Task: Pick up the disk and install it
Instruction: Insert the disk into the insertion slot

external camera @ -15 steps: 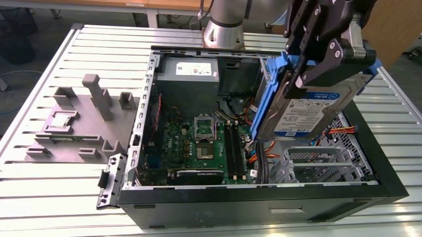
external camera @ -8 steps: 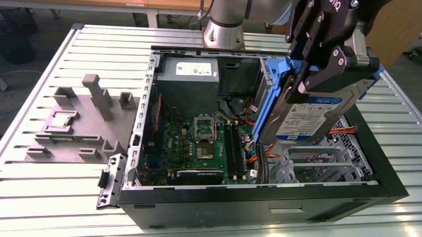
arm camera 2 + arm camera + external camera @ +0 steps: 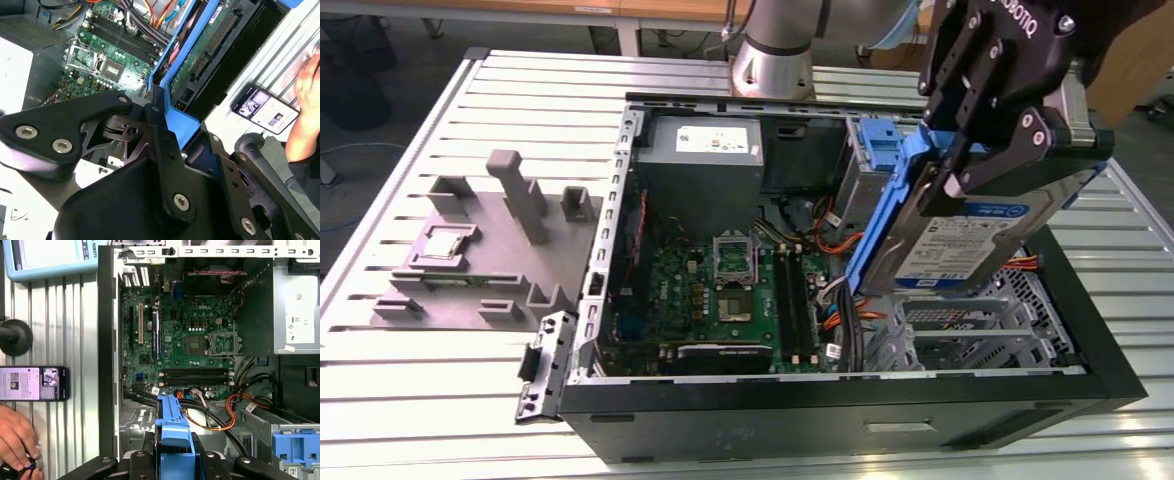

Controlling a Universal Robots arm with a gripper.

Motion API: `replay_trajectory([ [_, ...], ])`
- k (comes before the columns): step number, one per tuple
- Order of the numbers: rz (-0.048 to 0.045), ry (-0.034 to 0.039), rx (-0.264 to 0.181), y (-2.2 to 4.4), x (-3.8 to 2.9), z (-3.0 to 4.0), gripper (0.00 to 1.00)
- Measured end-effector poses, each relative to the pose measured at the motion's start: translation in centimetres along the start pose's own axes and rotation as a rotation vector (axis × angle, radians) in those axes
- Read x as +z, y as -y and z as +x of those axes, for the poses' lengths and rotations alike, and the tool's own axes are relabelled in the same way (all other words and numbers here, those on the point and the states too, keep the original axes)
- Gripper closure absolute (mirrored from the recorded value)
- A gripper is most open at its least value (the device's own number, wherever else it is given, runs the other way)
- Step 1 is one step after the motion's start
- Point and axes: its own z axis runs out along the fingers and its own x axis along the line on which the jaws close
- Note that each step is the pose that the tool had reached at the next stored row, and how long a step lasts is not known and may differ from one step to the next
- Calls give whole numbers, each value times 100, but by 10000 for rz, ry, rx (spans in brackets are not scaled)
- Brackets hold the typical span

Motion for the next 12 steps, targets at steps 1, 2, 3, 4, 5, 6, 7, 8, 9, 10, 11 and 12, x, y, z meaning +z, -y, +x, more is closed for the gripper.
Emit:
replay_trajectory([
  [1,0,0,-1,16,5,0,64],
  [2,0,0,0,30,10,-1,64],
  [3,0,0,-1,42,16,-1,64],
  [4,0,0,-1,52,23,-1,64],
  [5,0,0,-1,63,29,-2,64],
  [6,0,0,-3,73,36,-2,64],
  [7,0,0,-5,83,42,-2,64],
  [8,0,0,-8,90,46,0,64],
  [9,0,0,-10,95,49,5,64],
  [10,0,0,-11,99,51,12,64],
  [11,0,0,-10,102,53,21,64],
  [12,0,0,-10,105,56,30,64],
])
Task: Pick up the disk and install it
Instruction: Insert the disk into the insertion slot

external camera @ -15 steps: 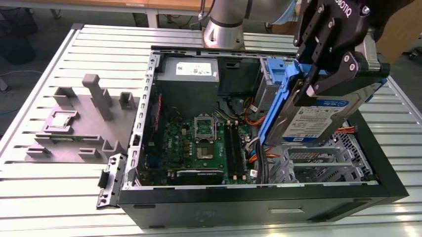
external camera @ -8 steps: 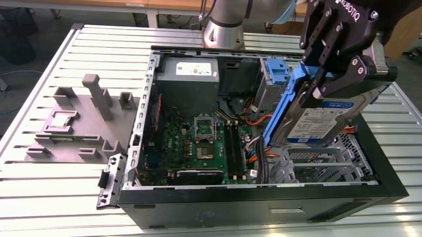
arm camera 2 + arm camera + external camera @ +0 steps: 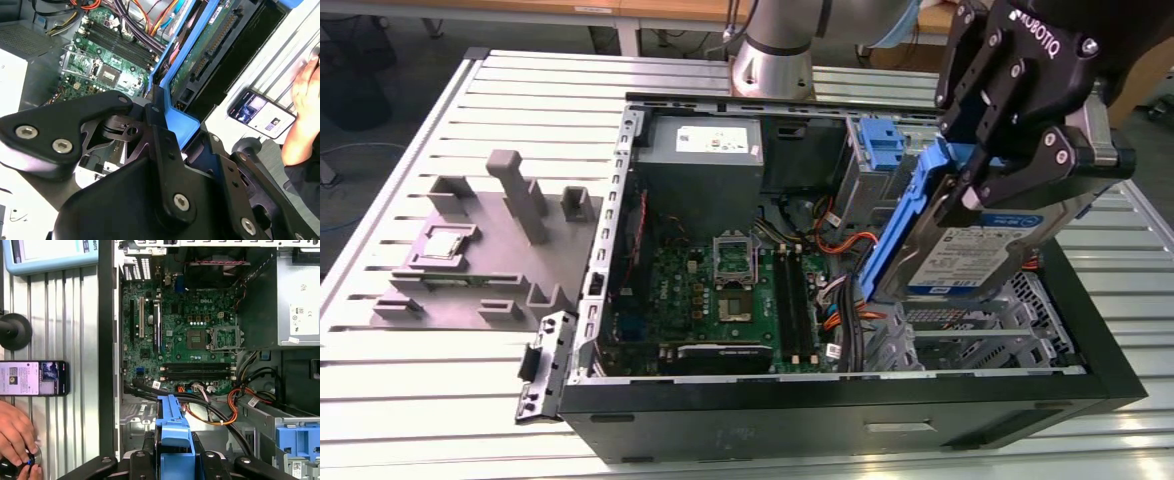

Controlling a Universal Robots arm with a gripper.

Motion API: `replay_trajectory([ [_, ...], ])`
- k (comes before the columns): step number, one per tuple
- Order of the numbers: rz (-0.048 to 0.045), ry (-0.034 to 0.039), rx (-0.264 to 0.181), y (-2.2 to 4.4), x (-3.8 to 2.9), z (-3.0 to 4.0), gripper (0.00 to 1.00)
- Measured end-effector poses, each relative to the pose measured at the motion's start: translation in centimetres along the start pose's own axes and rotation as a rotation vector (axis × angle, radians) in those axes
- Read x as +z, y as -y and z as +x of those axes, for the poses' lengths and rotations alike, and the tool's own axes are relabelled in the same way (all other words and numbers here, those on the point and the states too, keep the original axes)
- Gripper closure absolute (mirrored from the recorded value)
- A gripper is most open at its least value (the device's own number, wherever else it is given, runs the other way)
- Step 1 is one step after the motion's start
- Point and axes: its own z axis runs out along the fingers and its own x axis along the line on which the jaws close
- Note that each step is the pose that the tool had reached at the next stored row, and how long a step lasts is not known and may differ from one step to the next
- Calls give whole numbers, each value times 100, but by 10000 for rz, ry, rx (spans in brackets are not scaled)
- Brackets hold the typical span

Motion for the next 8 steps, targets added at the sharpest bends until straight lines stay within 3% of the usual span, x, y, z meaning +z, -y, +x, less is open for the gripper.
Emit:
replay_trajectory([
  [8,0,-5,-2,75,9,15,64],
])
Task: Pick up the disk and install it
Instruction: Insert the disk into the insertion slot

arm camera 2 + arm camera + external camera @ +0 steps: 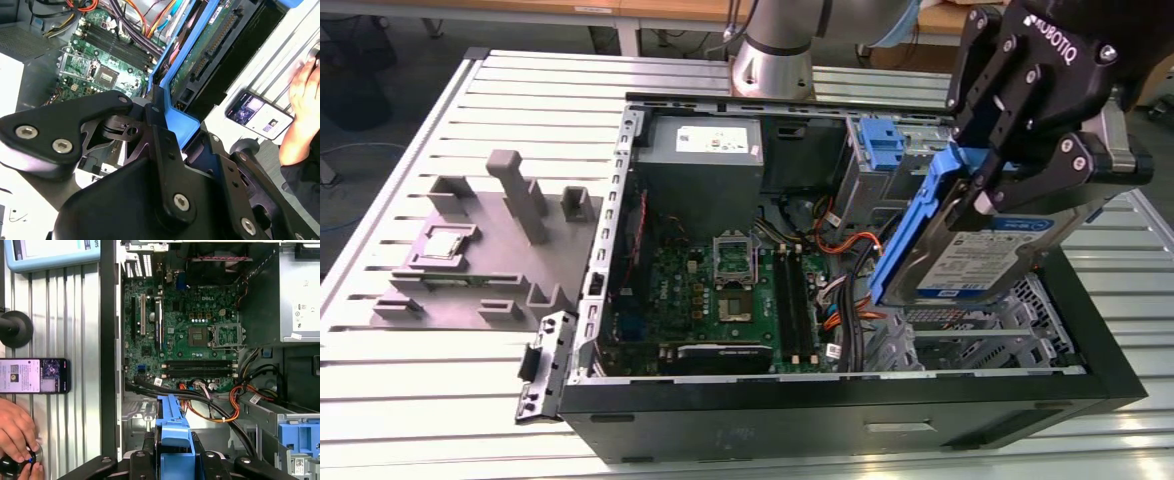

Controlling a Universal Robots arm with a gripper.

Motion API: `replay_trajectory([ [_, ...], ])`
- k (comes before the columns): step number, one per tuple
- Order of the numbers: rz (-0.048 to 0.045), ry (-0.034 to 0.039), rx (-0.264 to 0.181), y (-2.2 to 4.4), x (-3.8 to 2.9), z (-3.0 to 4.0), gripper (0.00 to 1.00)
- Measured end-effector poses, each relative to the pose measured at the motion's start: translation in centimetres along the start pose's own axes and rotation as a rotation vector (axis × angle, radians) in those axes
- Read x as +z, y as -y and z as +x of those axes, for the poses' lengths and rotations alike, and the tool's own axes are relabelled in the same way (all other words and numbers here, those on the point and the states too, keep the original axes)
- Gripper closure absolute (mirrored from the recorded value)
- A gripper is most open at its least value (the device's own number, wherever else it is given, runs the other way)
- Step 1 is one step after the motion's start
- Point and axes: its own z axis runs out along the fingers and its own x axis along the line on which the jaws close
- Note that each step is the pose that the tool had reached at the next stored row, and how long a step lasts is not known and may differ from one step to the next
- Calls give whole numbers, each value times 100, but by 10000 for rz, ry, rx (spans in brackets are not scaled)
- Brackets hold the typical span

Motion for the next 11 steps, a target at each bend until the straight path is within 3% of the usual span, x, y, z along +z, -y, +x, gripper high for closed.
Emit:
replay_trajectory([
  [4,0,-2,-28,56,6,-1,64],
  [11,-1,-3,-166,98,23,14,64],
])
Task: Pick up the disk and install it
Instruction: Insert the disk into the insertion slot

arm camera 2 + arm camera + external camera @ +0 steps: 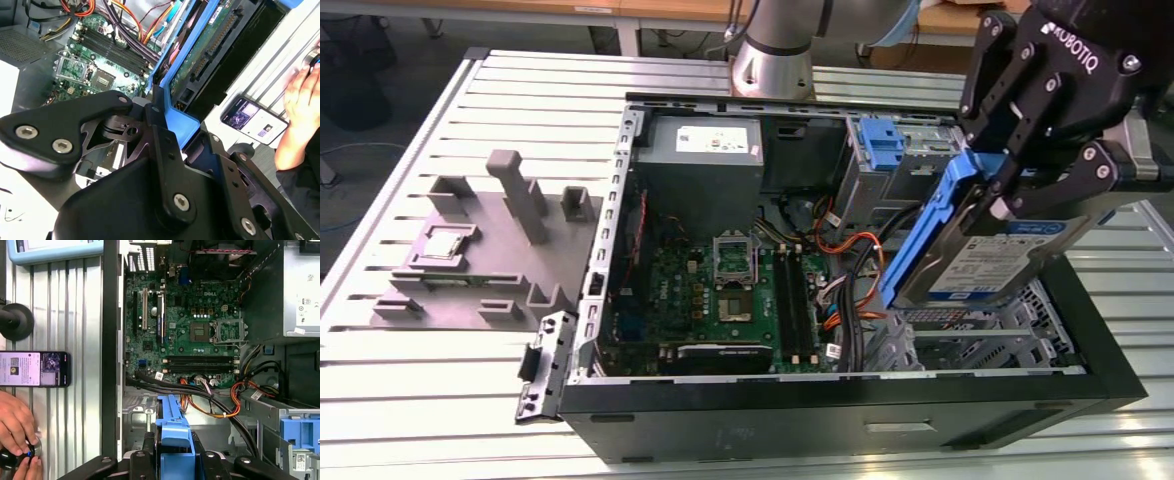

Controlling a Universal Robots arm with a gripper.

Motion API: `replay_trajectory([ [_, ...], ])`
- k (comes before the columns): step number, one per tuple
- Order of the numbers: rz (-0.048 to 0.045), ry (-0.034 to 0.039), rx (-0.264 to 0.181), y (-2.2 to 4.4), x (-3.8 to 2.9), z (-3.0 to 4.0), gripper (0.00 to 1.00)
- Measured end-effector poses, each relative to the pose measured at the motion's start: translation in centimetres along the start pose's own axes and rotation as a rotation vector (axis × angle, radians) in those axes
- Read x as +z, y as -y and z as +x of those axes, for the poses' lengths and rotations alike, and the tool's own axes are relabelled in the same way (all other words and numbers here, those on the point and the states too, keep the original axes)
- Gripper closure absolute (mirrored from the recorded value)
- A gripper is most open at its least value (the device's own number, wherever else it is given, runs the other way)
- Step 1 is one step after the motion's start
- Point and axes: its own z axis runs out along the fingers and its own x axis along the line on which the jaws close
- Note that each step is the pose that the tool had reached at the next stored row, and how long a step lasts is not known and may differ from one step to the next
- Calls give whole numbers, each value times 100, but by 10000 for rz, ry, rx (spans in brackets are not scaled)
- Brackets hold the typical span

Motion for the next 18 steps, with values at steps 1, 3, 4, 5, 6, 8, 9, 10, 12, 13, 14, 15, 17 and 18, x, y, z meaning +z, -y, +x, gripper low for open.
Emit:
replay_trajectory([
  [1,0,0,-2,10,1,0,64],
  [3,0,-1,-7,26,5,1,64],
  [4,0,-1,-9,34,7,1,64],
  [5,0,-6,-10,42,9,0,64],
  [6,0,-13,-10,49,11,0,64],
  [8,0,-22,-10,66,15,1,64],
  [9,0,-23,-9,74,17,1,64],
  [10,0,-24,-10,83,19,2,64],
  [12,0,-25,-10,99,24,4,64],
  [13,1,-25,-9,107,26,6,64],
  [14,1,-24,-9,116,29,8,64],
  [15,0,-26,-10,127,30,11,64],
  [17,0,-27,-11,152,34,17,64],
  [18,1,-25,-11,165,37,19,64],
])
